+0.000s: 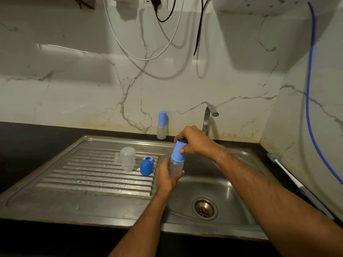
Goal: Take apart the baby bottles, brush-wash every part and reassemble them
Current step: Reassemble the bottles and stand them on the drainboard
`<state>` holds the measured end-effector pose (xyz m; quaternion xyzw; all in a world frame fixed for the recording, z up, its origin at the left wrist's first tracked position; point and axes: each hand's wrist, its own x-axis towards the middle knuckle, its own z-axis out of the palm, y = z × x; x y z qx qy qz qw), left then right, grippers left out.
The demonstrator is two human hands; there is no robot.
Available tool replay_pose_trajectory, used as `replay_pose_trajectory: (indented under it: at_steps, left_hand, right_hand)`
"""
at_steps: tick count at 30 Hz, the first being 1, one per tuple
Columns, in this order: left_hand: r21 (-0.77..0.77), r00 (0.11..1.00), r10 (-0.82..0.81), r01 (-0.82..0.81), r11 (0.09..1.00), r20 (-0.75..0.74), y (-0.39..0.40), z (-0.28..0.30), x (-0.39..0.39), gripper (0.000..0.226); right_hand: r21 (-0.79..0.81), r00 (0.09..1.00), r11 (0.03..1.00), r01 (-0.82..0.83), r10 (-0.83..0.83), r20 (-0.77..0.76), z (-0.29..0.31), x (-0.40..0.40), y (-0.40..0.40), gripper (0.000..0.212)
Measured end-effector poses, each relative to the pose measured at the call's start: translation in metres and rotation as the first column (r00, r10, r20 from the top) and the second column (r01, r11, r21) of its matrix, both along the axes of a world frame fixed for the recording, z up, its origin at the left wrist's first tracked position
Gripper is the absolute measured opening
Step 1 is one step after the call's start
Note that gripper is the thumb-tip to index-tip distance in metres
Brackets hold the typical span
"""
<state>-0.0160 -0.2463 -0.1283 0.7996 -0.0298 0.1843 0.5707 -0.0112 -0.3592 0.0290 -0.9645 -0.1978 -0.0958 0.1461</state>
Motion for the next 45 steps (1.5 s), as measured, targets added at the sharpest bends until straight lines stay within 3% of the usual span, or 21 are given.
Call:
replay_pose_trajectory:
  at_steps: [22, 27, 34, 37, 41, 45]
  left_hand:
    - [-0.117, 0.996, 0.085, -0.086, 0.989, -0.015, 0.006, -0.001, -0.004, 0.052]
    - [-0.08, 0.997, -0.014, 0.008, 0.997, -0.072, 0.011, -0.002, -0.006, 0.055]
    - [-0.066, 0.991, -0.127, 0.125, 0.99, -0.033, 0.011, 0.008, -0.006, 0.045]
    - [-0.017, 0.99, -0.137, 0.138, 0.99, 0.019, 0.002, 0.006, -0.009, 0.046]
    - [-0.101, 0.994, -0.097, 0.101, 0.99, 0.051, 0.001, 0.004, -0.008, 0.044]
    - [-0.074, 0.998, -0.044, 0.048, 0.996, 0.049, 0.0, -0.003, -0.006, 0.041]
  right_hand:
    - [0.055, 0.995, 0.996, 0.068, -0.071, 0.064, -0.008, 0.005, 0.034, 0.023]
    - [-0.122, 0.999, 0.991, -0.047, 0.045, -0.014, -0.01, 0.011, 0.026, 0.022]
    - [-0.35, 0.977, 0.912, -0.214, 0.2, -0.076, 0.0, 0.009, 0.015, 0.014]
    - [-0.341, 0.984, 0.924, -0.174, 0.177, -0.022, -0.01, 0.005, 0.007, 0.015]
    - [-0.293, 0.987, 0.945, -0.148, 0.161, 0.021, -0.016, 0.0, 0.017, 0.013]
    - [-0.221, 0.993, 0.972, -0.082, 0.097, 0.061, -0.026, 0.0, 0.021, 0.017]
